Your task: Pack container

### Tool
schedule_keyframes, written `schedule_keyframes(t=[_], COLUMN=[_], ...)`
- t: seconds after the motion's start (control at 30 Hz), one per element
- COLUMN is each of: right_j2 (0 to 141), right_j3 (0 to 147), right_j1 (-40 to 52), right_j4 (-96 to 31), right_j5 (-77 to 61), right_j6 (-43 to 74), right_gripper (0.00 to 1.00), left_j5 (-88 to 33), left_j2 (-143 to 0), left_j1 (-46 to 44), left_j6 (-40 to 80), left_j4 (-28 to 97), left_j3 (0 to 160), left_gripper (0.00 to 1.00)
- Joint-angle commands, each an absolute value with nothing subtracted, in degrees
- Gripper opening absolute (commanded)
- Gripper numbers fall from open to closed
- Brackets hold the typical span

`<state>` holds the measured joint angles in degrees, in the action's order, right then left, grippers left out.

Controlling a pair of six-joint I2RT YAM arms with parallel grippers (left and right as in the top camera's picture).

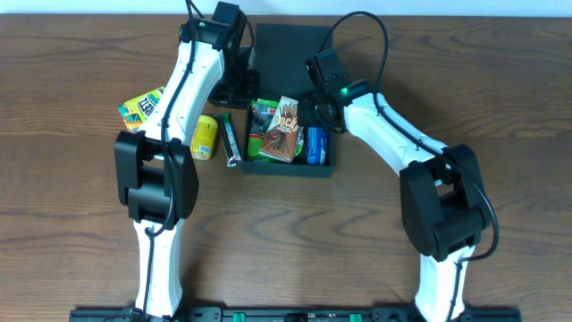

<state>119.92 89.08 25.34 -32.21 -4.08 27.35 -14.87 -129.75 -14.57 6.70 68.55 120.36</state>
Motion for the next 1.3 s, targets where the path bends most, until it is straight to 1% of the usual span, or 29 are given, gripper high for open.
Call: schedule_keyframes(t=[0.0,0.2,0.53,0.6,0.67,0.7,0.9,1.07,1.17,1.27], right_j2=[121.1,121.1,119.8,119.2,119.2,119.2,119.2,119.2,119.2,119.3], right_j3=[89.2,89.2,89.3,89.3,89.3,89.3,89.3,89.3,89.3,89.3], right_j1=[27.6,29.0,27.4,27.0,27.0,27.0,27.0,27.1,27.1,27.1], right_j4=[-30.2,-28.8,-31.2,-31.1,-31.4,-31.6,-33.1,-31.6,-31.3,-29.0], right_j5=[-5.2,-6.9,-6.4,-5.7,-5.6,-5.5,-0.8,1.4,5.3,6.0], right_j6=[24.3,19.0,19.0,19.2,19.3,19.5,24.4,26.0,28.7,28.7], right_gripper=[0.02,0.02,0.02,0.02,0.01,0.01,0.02,0.02,0.02,0.02], left_j5=[-15.3,-15.3,-15.0,-11.6,-4.4,-4.1,-10.7,-11.4,-12.1,-12.4], left_j2=[-130.0,-130.5,-129.8,-128.9,-129.1,-129.1,-129.1,-129.1,-129.1,-129.3], left_j1=[-15.0,-15.1,-13.4,-12.6,-11.6,-11.1,-10.0,-10.6,-10.6,-10.8], left_j6=[7.3,7.3,6.2,6.4,9.9,10.5,11.0,12.7,12.7,12.7], left_j4=[68.6,68.8,70.0,70.3,71.2,70.8,64.0,56.9,55.5,54.7], left_j3=[120.1,120.0,122.1,122.1,121.6,121.0,116.4,112.4,111.9,111.9], left_gripper=[0.06,0.06,0.05,0.06,0.06,0.06,0.06,0.06,0.06,0.05])
